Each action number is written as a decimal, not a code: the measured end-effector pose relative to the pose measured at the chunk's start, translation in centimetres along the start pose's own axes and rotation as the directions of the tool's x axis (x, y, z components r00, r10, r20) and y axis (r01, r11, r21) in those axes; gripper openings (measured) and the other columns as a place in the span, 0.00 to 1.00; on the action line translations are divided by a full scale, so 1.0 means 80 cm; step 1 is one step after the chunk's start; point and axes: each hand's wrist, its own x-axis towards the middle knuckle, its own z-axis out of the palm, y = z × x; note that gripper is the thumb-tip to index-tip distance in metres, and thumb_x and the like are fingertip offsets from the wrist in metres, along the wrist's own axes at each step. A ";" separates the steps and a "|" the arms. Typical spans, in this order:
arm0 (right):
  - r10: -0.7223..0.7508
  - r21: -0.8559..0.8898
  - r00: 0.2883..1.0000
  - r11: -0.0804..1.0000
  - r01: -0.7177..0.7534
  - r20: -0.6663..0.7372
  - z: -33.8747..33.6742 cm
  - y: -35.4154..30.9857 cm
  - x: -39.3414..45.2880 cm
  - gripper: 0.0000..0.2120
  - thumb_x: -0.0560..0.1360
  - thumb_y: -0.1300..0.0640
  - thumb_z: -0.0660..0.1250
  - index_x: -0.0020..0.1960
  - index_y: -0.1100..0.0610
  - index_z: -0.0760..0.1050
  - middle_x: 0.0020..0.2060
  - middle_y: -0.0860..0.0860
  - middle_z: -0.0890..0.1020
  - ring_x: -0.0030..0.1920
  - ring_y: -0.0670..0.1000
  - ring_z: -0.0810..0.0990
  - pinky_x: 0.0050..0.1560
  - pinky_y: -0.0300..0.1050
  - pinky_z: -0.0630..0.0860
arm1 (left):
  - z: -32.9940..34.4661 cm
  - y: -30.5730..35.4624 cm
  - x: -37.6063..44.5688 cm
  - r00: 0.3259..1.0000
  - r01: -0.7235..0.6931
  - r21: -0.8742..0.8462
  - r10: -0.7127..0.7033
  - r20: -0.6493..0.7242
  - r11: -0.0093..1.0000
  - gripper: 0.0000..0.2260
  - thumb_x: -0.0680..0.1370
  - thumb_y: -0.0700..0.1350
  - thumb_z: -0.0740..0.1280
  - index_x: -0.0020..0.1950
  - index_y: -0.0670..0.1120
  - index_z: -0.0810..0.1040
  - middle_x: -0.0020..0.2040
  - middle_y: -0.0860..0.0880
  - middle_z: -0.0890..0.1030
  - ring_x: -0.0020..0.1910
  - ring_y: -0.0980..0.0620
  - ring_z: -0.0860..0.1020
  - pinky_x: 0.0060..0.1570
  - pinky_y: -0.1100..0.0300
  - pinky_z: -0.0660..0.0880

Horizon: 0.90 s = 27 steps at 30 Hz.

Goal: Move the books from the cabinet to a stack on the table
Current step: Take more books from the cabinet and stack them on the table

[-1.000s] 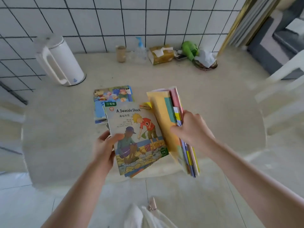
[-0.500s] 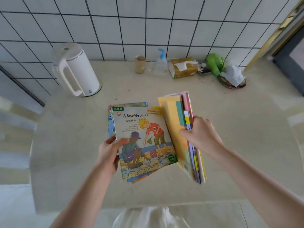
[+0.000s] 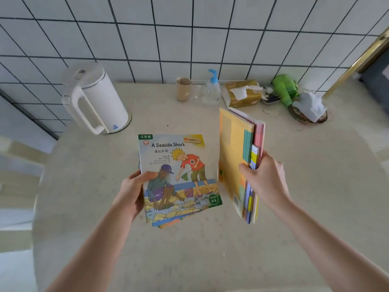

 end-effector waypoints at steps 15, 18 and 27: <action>0.011 0.078 0.999 0.997 -0.009 -0.031 0.023 0.005 0.027 0.05 0.69 0.54 0.68 0.41 0.54 0.73 0.31 0.49 0.80 0.34 0.51 0.79 0.34 0.42 0.75 | -0.061 0.049 0.094 0.997 0.055 0.196 -0.063 0.039 0.979 0.26 0.68 0.49 0.69 0.63 0.40 0.75 0.54 0.36 0.82 0.45 0.38 0.81 0.40 0.46 0.80; 0.008 0.091 0.999 0.996 -0.005 -0.033 0.024 0.004 0.031 0.05 0.69 0.55 0.69 0.41 0.54 0.74 0.31 0.48 0.80 0.34 0.49 0.80 0.33 0.41 0.73 | -0.057 0.050 0.105 0.994 0.087 0.187 -0.097 0.044 0.978 0.21 0.70 0.45 0.70 0.61 0.39 0.76 0.54 0.36 0.82 0.45 0.39 0.82 0.40 0.47 0.81; 0.013 0.071 0.999 0.997 -0.011 -0.032 0.019 0.005 0.041 0.06 0.69 0.54 0.70 0.39 0.53 0.73 0.30 0.47 0.80 0.35 0.50 0.79 0.36 0.42 0.73 | -0.056 0.053 0.133 0.990 0.139 0.517 -0.109 -0.088 0.845 0.13 0.71 0.36 0.72 0.55 0.41 0.80 0.48 0.41 0.85 0.43 0.42 0.83 0.43 0.50 0.81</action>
